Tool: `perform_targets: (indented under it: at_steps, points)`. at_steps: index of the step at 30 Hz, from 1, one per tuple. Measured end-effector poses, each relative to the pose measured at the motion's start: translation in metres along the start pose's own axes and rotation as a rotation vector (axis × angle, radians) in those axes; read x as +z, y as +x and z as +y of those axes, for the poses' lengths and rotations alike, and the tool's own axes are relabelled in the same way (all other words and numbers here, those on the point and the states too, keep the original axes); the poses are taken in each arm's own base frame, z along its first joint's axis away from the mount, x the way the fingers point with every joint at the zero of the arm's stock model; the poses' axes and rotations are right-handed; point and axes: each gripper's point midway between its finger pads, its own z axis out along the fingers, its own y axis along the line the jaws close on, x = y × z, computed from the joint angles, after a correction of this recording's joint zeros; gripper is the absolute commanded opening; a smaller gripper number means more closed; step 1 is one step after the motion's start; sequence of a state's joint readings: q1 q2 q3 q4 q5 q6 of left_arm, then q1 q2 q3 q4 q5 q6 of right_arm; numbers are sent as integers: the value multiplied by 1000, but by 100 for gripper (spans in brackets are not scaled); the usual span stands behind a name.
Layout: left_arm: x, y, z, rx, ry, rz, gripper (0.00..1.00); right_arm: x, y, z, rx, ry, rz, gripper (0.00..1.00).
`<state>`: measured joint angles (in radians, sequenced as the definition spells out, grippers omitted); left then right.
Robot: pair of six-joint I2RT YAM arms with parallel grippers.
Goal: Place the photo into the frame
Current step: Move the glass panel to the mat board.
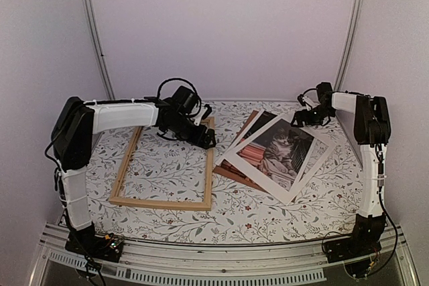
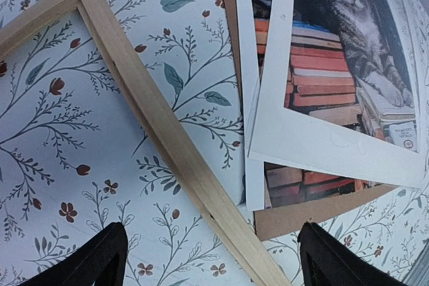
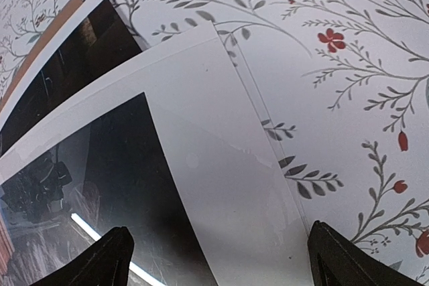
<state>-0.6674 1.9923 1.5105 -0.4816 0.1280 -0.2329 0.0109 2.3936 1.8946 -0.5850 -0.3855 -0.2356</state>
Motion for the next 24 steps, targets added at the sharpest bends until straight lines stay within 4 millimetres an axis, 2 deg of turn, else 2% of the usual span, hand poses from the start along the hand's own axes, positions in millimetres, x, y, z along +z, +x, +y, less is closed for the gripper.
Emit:
perform_targets:
  at_steps: [6,13,17,24]
  points:
    - [14,-1,-16,23,33,12,90,0,15,28,-94,10,60,94]
    - [32,-10,-36,48,81,8,90,-15,31,38,-23,55,90,97]
    - [43,-12,-50,73,122,9,90,-34,46,41,73,93,99,97]
    - [62,-15,-79,125,186,13,89,-84,73,52,243,161,33,98]
